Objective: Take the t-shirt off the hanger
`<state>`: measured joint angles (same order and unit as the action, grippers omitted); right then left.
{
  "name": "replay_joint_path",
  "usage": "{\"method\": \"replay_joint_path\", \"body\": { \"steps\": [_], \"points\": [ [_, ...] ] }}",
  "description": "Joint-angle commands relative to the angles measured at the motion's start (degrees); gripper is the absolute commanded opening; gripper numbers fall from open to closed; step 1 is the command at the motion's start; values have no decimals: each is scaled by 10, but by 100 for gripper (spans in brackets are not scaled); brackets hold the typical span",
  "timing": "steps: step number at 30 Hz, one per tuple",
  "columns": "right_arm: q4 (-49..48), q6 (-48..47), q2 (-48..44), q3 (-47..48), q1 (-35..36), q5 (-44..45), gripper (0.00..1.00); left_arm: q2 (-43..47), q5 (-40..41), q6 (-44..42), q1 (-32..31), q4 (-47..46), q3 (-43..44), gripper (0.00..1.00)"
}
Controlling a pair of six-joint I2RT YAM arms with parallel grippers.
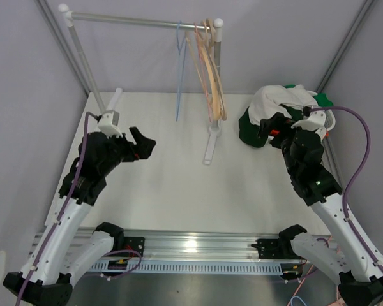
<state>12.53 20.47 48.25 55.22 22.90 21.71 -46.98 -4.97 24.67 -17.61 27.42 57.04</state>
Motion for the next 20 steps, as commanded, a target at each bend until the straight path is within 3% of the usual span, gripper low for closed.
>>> {"method": "replay_joint_path", "body": {
  "steps": [1, 8, 20],
  "points": [
    [53, 66, 4, -2, 43, 108, 99, 59, -13, 13, -2, -41, -47, 99],
    [55, 47, -11, 2, 52, 52, 100, 116, -33, 17, -3, -35, -91, 100],
    [40, 42, -28, -28, 51, 70, 99, 117, -27, 17, -3, -23, -79, 99]
  ]
}}
